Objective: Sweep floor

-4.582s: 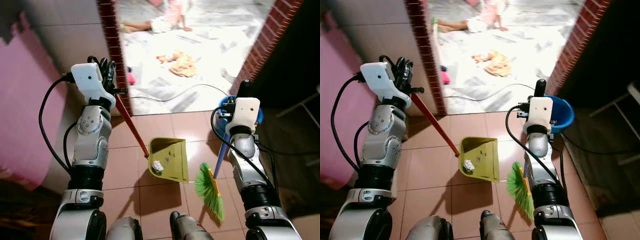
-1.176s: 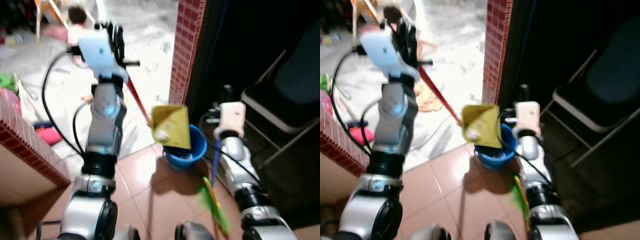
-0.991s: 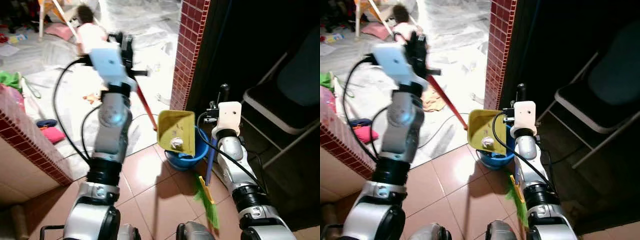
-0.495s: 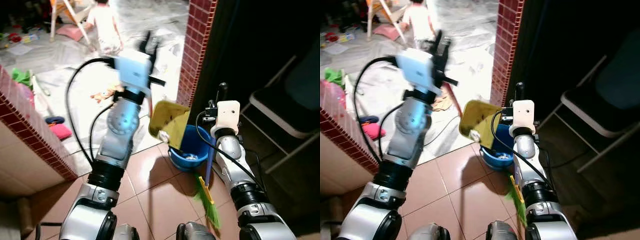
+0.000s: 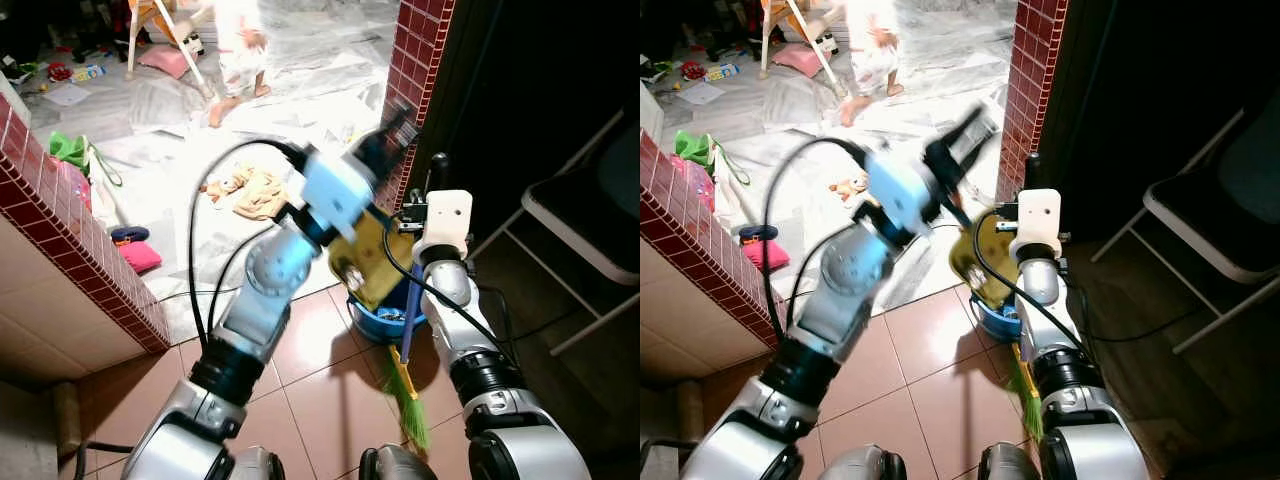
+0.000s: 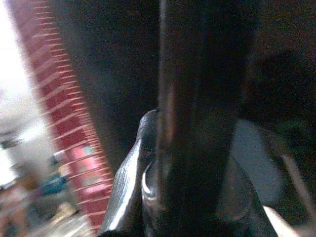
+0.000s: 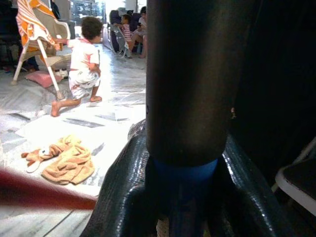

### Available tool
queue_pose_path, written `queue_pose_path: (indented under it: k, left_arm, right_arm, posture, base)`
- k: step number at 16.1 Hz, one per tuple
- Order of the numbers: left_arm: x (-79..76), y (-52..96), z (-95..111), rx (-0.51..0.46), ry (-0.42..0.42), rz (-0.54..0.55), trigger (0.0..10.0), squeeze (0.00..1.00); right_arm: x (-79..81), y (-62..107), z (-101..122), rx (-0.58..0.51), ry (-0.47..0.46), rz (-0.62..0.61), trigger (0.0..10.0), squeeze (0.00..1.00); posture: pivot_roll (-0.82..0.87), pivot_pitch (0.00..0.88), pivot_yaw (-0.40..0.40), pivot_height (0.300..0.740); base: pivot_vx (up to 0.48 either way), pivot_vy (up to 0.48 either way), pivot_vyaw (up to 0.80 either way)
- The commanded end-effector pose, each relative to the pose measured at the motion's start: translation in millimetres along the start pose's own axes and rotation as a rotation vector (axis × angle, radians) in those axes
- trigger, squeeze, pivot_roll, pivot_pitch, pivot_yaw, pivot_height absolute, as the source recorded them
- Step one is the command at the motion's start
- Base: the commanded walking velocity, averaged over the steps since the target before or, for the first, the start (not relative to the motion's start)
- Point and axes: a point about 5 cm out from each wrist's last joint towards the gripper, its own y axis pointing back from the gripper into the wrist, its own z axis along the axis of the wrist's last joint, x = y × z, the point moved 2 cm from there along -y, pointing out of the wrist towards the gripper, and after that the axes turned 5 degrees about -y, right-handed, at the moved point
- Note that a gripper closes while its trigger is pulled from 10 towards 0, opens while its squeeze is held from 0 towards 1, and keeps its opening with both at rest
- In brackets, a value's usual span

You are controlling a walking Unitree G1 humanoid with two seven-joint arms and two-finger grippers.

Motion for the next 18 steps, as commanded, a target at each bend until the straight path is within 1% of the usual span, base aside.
queue_pose_path:
  k: [1, 2, 4, 5, 6, 7, 8, 9, 10, 11, 12, 13, 14, 15, 16, 17, 18]
  left_arm:
    - [-5.8, -1.3, 15, -0.082, -0.051, -0.078, 10.0, 0.0]
    - [-11.4, 2.3, 13, -0.086, -0.062, -0.13, 10.0, 0.0]
    - [-16.1, 6.7, 10, -0.087, -0.09, -0.204, 10.0, 0.0]
    - [-17.5, 7.7, 11, -0.098, -0.122, -0.236, 10.0, 0.0]
    - [-16.5, 7.4, 10, -0.102, -0.141, -0.244, 10.0, 0.0]
    - [-8.3, 3.8, 12, -0.108, -0.16, -0.204, 10.0, 0.0]
    - [7.7, -3.1, 12, -0.098, -0.155, -0.111, 10.0, 0.0]
    - [26.1, -9.3, 12, -0.074, -0.11, 0.005, 10.0, 0.0]
    - [40.6, -13.4, 12, -0.061, -0.091, 0.084, 10.0, 0.0]
    - [62.8, -18.1, 13, -0.047, -0.045, 0.205, 10.0, 0.0]
    - [90.1, -21.7, 17, -0.042, 0.009, 0.343, 10.0, 0.0]
    - [100.4, -22.8, 20, -0.047, 0.014, 0.387, 10.0, 0.0]
    - [114.7, -22.5, 23, -0.055, 0.02, 0.449, 10.0, 0.0]
    - [129.7, -20.8, 27, -0.053, 0.01, 0.517, 10.0, 0.0]
    - [144.0, -18.0, 31, -0.043, -0.042, 0.581, 10.0, 0.0]
    - [150.3, -16.4, 32, -0.026, -0.074, 0.61, 10.0, 0.0]
    - [165.8, -10.4, 38, -0.01, -0.129, 0.677, 10.0, 0.0]
  right_arm:
    - [6.2, -7.0, 16, -0.069, -0.023, 0.007, 10.0, 0.0]
    - [7.3, -7.8, 16, -0.068, -0.024, 0.008, 10.0, 0.0]
    - [8.1, -10.2, 16, -0.07, -0.025, 0.005, 10.0, 0.0]
    - [8.9, -11.6, 18, -0.08, -0.036, 0.003, 10.0, 0.0]
    - [10.5, -12.6, 19, -0.084, -0.04, 0.006, 10.0, 0.0]
    - [13.5, -12.8, 20, -0.089, -0.044, 0.013, 10.0, 0.0]
    - [15.8, -13.6, 21, -0.093, -0.05, 0.017, 10.0, 0.0]
    - [17.0, -14.3, 21, -0.095, -0.054, 0.017, 10.0, 0.0]
    - [18.0, -14.9, 22, -0.096, -0.057, 0.017, 10.0, 0.0]
    - [20.1, -15.4, 23, -0.103, -0.066, 0.022, 10.0, 0.0]
    - [23.1, -16.5, 25, -0.108, -0.077, 0.03, 10.0, 0.0]
    - [24.2, -16.9, 26, -0.108, -0.077, 0.032, 10.0, 0.0]
    - [26.2, -17.4, 26, -0.108, -0.079, 0.038, 10.0, 0.0]
    - [28.5, -17.8, 26, -0.108, -0.08, 0.044, 10.0, 0.0]
    - [30.8, -18.1, 26, -0.108, -0.077, 0.052, 10.0, 0.0]
    - [31.6, -18.2, 26, -0.109, -0.074, 0.055, 10.0, 0.0]
    - [32.8, -17.6, 26, -0.111, -0.071, 0.061, 10.0, 0.0]
  posture:
    - [-0.02, 0.014, 0.069, 0.74]
    - [-0.02, 0.004, 0.066, 0.74]
    - [-0.02, 0.0, 0.065, 0.74]
    - [-0.02, 0.0, 0.064, 0.74]
    - [-0.02, 0.0, 0.063, 0.74]
    - [-0.01, 0.0, 0.063, 0.74]
    - [-0.01, 0.0, 0.062, 0.74]
    - [-0.01, 0.0, 0.062, 0.74]
    - [-0.01, 0.0, 0.06, 0.74]
    - [0.0, 0.0, 0.056, 0.74]
    - [0.01, 0.0, 0.048, 0.74]
    - [0.01, 0.0, 0.043, 0.74]
    - [0.01, 0.0, 0.04, 0.74]
    - [0.02, 0.0, 0.033, 0.74]
    - [0.02, 0.0, 0.029, 0.74]
    - [0.03, 0.0, 0.024, 0.74]
    - [0.03, 0.0, 0.016, 0.74]
  base:
    - [0.0, 0.0, 0.0]
    - [0.0, 0.0, 0.0]
    - [0.0, 0.0, 0.0]
    - [0.0, 0.0, 0.0]
    - [0.0, 0.0, 0.0]
    - [0.0, 0.0, 0.0]
    - [0.0, 0.0, 0.0]
    - [0.0, 0.0, 0.0]
    - [0.0, 0.0, 0.0]
    - [0.0, 0.0, 0.0]
    - [0.0, 0.0, 0.0]
    - [0.0, 0.0, 0.0]
    - [0.0, 0.0, 0.0]
    - [0.0, 0.0, 0.0]
    - [0.0, 0.0, 0.0]
    - [0.0, 0.0, 0.0]
    - [0.0, 0.0, 0.0]
